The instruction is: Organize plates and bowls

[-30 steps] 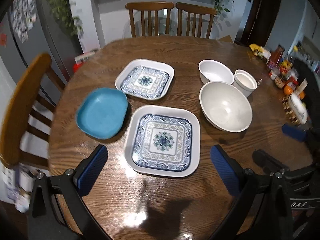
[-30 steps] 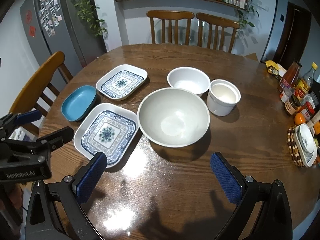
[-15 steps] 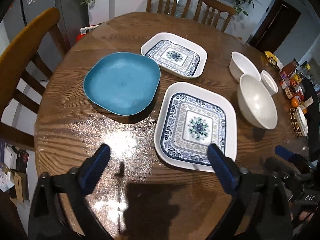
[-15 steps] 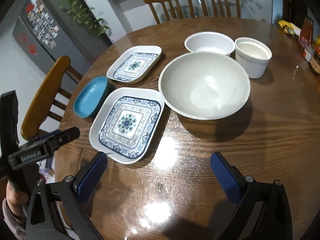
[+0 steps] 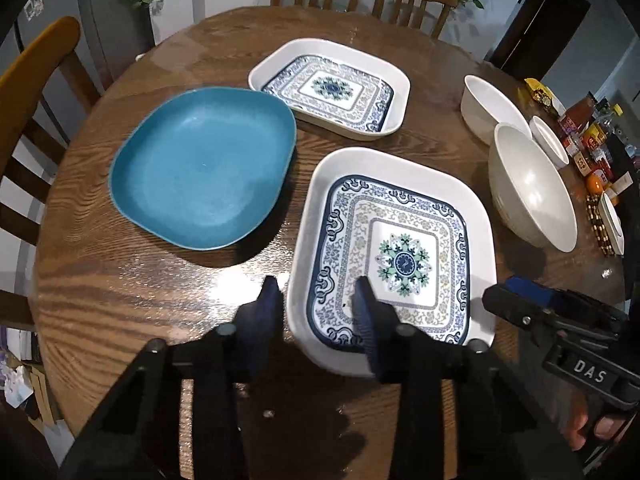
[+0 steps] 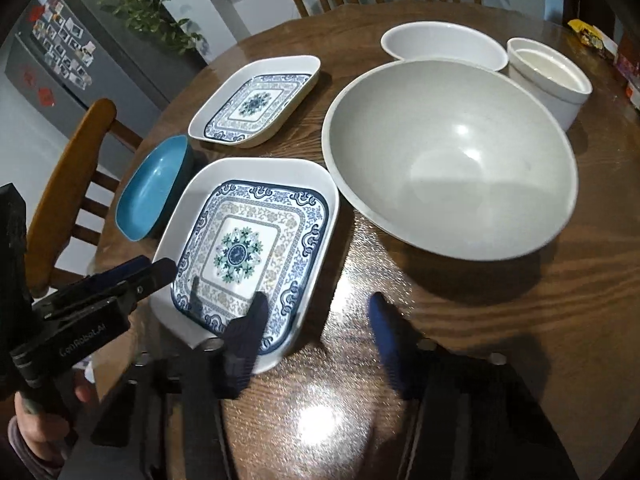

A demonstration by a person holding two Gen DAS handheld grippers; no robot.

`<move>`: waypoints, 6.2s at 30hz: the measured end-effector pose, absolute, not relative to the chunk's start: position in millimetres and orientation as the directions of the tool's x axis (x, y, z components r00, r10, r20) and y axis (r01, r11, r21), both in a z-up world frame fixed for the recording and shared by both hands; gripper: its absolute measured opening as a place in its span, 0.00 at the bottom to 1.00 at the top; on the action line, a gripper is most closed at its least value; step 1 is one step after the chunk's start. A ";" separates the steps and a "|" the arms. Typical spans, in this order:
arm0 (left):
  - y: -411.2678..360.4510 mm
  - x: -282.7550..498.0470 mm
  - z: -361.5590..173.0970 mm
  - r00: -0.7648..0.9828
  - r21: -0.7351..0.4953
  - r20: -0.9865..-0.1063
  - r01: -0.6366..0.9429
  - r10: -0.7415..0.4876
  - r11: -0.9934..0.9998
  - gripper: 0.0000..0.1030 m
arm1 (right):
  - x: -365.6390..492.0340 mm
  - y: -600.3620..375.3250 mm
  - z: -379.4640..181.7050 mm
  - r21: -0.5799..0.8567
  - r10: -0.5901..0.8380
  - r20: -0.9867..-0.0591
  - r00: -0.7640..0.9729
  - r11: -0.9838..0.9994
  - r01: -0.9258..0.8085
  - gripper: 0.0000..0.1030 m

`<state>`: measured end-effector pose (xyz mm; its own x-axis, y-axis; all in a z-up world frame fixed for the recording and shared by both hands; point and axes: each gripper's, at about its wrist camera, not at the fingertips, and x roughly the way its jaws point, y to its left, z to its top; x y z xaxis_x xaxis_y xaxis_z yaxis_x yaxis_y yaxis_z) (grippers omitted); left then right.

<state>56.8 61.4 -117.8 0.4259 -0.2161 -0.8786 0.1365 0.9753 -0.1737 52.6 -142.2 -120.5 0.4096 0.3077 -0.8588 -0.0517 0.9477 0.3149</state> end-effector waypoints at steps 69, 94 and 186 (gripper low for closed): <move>88.7 59.7 10.6 0.576 -0.249 -0.775 0.097 -0.259 0.964 0.60 | 60.2 -144.3 -13.4 0.343 0.372 -0.774 0.513 0.926 -0.156 0.35; 93.3 255.3 -110.7 0.351 -0.115 -0.930 0.011 -0.112 0.993 0.19 | 227.4 -103.6 -104.4 0.272 0.232 -0.893 0.385 0.961 0.050 0.35; 68.4 -9.5 -121.4 0.380 -0.105 -0.915 0.093 -0.133 0.990 0.13 | 17.9 -85.8 -109.8 0.081 0.167 -0.912 0.374 0.969 -0.235 0.13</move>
